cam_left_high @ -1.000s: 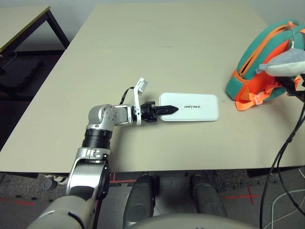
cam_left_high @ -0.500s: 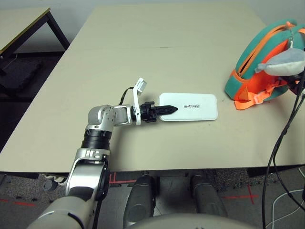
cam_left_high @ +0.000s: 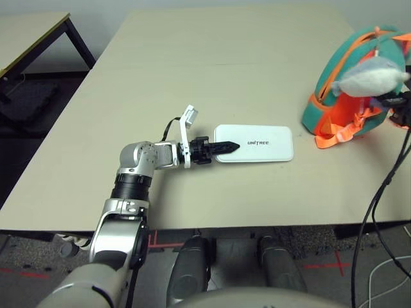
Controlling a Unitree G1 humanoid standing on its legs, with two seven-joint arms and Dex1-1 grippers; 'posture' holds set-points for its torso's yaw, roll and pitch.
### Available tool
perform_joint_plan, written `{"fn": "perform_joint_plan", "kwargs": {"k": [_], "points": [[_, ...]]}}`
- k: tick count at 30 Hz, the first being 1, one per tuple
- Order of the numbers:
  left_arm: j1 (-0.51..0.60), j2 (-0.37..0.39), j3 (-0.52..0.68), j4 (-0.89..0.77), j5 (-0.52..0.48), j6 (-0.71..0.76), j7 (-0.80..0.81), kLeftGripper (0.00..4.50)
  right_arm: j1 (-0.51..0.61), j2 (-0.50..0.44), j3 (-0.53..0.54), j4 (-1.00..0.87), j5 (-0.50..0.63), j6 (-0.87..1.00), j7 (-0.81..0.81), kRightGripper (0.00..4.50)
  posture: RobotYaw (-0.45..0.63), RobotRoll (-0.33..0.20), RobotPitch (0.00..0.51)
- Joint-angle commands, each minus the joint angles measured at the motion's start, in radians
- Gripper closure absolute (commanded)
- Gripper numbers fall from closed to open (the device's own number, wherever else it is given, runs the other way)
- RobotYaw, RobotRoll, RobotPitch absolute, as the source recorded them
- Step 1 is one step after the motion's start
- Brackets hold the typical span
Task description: Put the pencil case into the backpack and zip it.
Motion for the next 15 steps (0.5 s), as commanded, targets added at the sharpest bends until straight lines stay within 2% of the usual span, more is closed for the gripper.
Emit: {"fn": "perform_joint_plan", "kwargs": {"k": [1, 8, 12, 15], "points": [[-0.004, 0.025, -0.049, 0.067, 0.085, -0.035, 0.018, 3.08, -0.018, -0.064, -0.135, -0.181, 0.249, 0.215, 0.043, 4.48, -0.12, 0.000, 0.094], [-0.048, 0.032, -0.087, 0.180, 0.131, -0.098, -0.034, 3.08, -0.024, -0.151, -0.305, -0.249, 0.511, 0.402, 0.006, 4.48, -0.16, 0.000, 0.103], [-0.056, 0.033, -0.099, 0.216, 0.142, -0.116, -0.051, 3.08, 0.040, -0.180, -0.383, -0.257, 0.633, 0.440, -0.035, 4.48, -0.17, 0.000, 0.108], [-0.053, 0.035, -0.107, 0.220, 0.146, -0.116, -0.060, 3.08, 0.119, -0.196, -0.429, -0.262, 0.683, 0.432, -0.067, 4.48, -0.18, 0.000, 0.109]]}}
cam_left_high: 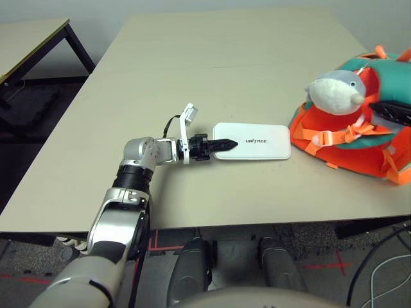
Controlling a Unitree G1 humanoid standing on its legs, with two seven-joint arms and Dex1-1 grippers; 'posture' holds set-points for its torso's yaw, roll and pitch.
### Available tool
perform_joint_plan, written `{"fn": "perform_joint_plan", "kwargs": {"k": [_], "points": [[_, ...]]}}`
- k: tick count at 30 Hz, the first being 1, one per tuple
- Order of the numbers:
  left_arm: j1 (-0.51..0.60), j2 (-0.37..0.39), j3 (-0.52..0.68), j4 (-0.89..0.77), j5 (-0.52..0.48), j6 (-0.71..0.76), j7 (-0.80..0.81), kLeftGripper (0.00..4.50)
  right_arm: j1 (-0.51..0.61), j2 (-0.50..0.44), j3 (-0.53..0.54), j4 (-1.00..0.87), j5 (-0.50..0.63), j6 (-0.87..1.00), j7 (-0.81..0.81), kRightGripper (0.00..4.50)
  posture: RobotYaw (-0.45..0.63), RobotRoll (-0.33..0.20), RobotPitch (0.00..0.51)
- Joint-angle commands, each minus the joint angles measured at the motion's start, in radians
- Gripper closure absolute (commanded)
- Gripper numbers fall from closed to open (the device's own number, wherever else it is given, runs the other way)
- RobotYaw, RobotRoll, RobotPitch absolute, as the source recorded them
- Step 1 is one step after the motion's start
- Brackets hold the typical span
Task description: Put the pencil case into the backpack and zip it.
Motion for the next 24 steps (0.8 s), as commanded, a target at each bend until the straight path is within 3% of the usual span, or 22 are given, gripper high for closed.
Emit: {"fn": "perform_joint_plan", "kwargs": {"k": [1, 10, 14, 24], "points": [[0.019, 0.018, -0.041, 0.044, 0.093, -0.015, 0.047, 3.08, 0.059, -0.034, -0.085, -0.028, 0.102, -0.009, -0.020, 4.48, -0.18, 0.000, 0.109], [-0.007, 0.057, -0.029, 0.114, 0.121, -0.043, 0.019, 3.08, 0.248, -0.137, -0.254, -0.003, 0.176, -0.032, -0.021, 4.48, -0.19, 0.000, 0.110], [-0.014, 0.063, -0.030, 0.125, 0.126, -0.045, 0.012, 3.08, 0.316, -0.132, -0.284, -0.012, 0.215, -0.056, -0.026, 4.48, -0.19, 0.000, 0.104], [-0.023, 0.052, -0.036, 0.146, 0.131, -0.058, 0.009, 3.08, 0.459, -0.145, -0.415, -0.009, 0.192, -0.064, 0.013, 4.48, -0.21, 0.000, 0.099]]}}
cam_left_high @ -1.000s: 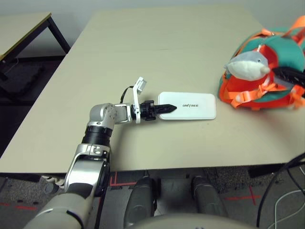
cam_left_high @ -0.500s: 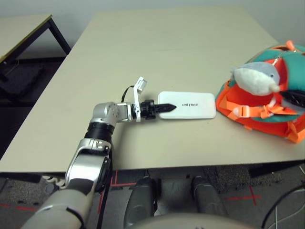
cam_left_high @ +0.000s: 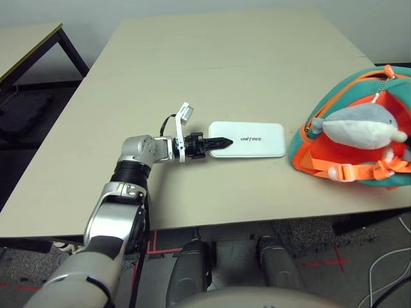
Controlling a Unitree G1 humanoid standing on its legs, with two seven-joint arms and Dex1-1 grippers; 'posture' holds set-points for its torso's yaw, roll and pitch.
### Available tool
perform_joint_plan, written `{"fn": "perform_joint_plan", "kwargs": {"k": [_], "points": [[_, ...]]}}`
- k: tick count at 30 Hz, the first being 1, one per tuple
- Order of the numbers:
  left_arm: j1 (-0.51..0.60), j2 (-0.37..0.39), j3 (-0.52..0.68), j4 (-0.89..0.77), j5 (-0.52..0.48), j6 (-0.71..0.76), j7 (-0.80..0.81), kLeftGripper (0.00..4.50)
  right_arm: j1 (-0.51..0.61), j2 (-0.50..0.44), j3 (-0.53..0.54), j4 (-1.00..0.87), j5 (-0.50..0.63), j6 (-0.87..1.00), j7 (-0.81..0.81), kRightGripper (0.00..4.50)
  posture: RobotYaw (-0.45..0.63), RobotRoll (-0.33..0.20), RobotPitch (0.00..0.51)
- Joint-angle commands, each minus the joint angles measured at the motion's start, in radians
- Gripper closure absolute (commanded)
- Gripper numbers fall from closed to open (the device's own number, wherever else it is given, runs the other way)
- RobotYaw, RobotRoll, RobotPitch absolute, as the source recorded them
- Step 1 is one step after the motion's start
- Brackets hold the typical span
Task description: Put the pencil case into the backpack and zip it.
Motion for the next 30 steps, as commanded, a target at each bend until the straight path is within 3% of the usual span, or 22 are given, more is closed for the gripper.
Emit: {"fn": "perform_joint_plan", "kwargs": {"k": [1, 5, 8, 17, 21, 26, 30], "points": [[0.014, 0.022, -0.033, 0.049, 0.101, -0.015, 0.065, 3.08, 0.021, -0.022, -0.072, 0.004, -0.010, -0.024, 0.025, 4.48, -0.21, 0.000, 0.099], [0.016, 0.022, -0.042, 0.047, 0.102, -0.011, 0.057, 3.08, 0.075, -0.055, -0.158, 0.041, -0.096, 0.011, 0.095, 4.48, -0.22, 0.000, 0.105], [0.018, 0.022, -0.043, 0.050, 0.104, -0.014, 0.055, 3.08, 0.103, -0.037, -0.150, 0.043, -0.135, -0.014, 0.128, 4.48, -0.21, 0.000, 0.108], [-0.019, 0.011, -0.034, -0.042, 0.102, -0.042, 0.039, 3.08, 0.055, 0.090, 0.245, 0.003, -0.284, -0.263, 0.125, 4.48, -0.15, 0.000, 0.112], [-0.080, 0.056, -0.044, -0.179, 0.110, -0.077, -0.010, 3.08, 0.079, 0.088, 0.280, 0.020, -0.329, -0.290, 0.165, 4.48, -0.11, 0.000, 0.124], [-0.239, 0.140, -0.061, -0.320, 0.107, -0.087, -0.094, 3.14, 0.110, 0.056, 0.253, 0.050, -0.363, -0.282, 0.231, 4.48, -0.10, 0.000, 0.138], [-0.365, 0.157, -0.072, -0.368, 0.104, -0.104, -0.136, 3.14, 0.117, 0.039, 0.234, 0.063, -0.386, -0.276, 0.264, 4.48, -0.10, 0.000, 0.144]]}}
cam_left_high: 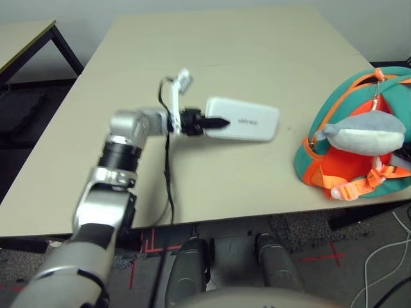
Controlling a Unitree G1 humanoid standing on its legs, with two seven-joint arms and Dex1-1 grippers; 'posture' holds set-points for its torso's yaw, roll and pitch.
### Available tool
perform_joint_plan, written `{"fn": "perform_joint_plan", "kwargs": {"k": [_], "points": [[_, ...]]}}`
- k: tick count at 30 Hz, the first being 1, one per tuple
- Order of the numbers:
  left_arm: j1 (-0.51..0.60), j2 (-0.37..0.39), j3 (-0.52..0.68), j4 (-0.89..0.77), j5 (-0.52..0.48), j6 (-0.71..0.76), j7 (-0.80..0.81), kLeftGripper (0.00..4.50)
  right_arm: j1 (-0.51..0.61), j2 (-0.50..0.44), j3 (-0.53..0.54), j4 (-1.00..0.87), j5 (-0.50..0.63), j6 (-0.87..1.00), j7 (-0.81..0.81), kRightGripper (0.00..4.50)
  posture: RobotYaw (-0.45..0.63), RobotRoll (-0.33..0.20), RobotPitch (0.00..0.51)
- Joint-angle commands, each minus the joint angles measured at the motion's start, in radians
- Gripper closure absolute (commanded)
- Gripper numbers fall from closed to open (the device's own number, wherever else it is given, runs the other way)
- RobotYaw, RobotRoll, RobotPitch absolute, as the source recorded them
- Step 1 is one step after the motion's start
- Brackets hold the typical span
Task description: Put the pencil case into the backpack and zip it.
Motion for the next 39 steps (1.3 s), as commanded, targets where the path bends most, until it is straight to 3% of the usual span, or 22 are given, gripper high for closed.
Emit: {"fn": "perform_joint_plan", "kwargs": {"k": [1, 8, 13, 20, 28, 39], "points": [[-0.086, -0.005, -0.017, -0.047, -0.006, -0.022, -0.050, 3.14, 0.009, -0.019, -0.029, 0.004, -0.022, 0.003, 0.034, 4.48, -0.11, 0.000, 0.144], [-0.177, -0.080, -0.014, -0.070, -0.045, 0.008, -0.070, 3.14, 0.016, -0.021, -0.091, -0.001, -0.030, 0.027, 0.059, 4.48, -0.13, 0.000, 0.145], [-0.138, -0.129, -0.022, -0.159, -0.101, 0.084, -0.055, 3.14, 0.060, -0.006, -0.170, -0.014, -0.043, 0.052, 0.072, 4.48, -0.15, 0.000, 0.145], [-0.061, -0.120, -0.030, -0.289, -0.179, 0.207, -0.033, 3.14, 0.095, -0.004, -0.219, -0.007, -0.077, 0.051, 0.102, 4.48, -0.16, 0.000, 0.148], [0.030, -0.122, -0.059, -0.377, -0.215, 0.277, 0.002, 3.14, 0.058, -0.043, -0.192, 0.042, -0.121, 0.027, 0.134, 4.48, -0.15, 0.000, 0.148], [0.075, -0.220, -0.115, -0.333, -0.160, 0.224, 0.114, 3.14, -0.067, -0.141, -0.051, 0.150, -0.177, -0.006, 0.200, 4.48, -0.10, 0.000, 0.189]]}}
